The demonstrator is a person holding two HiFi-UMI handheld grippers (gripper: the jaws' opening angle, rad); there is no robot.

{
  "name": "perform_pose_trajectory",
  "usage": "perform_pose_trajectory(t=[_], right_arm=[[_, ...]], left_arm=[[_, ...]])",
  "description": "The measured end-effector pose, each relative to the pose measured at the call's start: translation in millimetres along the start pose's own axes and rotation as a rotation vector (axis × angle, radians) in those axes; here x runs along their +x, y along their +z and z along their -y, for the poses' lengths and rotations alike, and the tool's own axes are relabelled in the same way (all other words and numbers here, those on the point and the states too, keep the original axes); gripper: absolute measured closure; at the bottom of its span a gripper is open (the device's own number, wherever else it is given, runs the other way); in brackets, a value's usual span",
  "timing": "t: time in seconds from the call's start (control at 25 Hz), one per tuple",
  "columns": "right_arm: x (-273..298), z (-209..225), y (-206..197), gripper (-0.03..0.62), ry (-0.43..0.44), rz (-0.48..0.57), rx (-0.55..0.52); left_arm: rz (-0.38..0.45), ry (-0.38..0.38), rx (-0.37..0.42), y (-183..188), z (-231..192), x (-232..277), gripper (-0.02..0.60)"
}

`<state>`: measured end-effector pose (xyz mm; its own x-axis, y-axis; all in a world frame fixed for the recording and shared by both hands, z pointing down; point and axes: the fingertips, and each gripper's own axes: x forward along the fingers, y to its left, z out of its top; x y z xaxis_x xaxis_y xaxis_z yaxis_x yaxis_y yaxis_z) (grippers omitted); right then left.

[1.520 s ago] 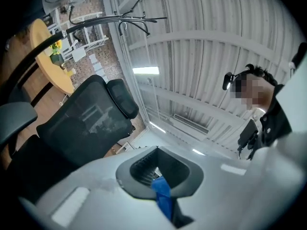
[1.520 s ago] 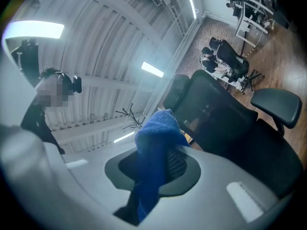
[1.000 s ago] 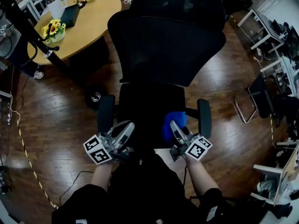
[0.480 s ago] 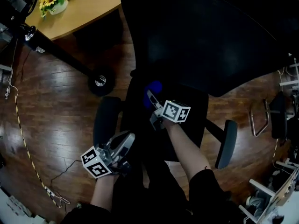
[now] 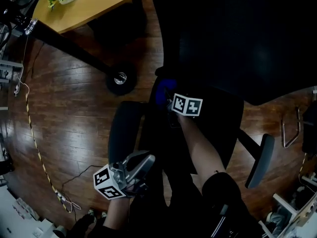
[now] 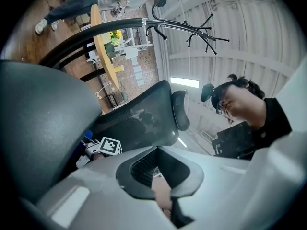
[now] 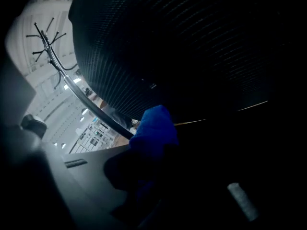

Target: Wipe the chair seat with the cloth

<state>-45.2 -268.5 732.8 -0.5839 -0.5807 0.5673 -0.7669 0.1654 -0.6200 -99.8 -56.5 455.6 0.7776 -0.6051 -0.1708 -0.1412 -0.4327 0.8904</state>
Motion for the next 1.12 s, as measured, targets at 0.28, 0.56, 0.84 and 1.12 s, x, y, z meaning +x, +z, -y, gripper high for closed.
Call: perform_pose_trajectory(t=[0.28,0.56,0.84,1.12], right_arm=[[-39.7,62.9,3.0,0.534,-0.234,-0.005,0.002],[-154.1,184.8,17.3,0.533,-0.487,0.048,0.086],[-264.5,259.7,21.9,0.533,-0.643,0.101,0.121],[-277.7,270.7,18.0,0.533,-0.658,0.099,0.09]], left_arm=[[-0.034,0.003,0.016,-3.4,0.4,0.4,0.589],[-0.08,0.014,0.029,-9.8,0.7,7.8,0.589],[-0.13,0.012,0.03,-20.8,-0.8,22.5,0.589],[-0.156,0.008,0.046,-26.8,3.3,34.5,0.589]])
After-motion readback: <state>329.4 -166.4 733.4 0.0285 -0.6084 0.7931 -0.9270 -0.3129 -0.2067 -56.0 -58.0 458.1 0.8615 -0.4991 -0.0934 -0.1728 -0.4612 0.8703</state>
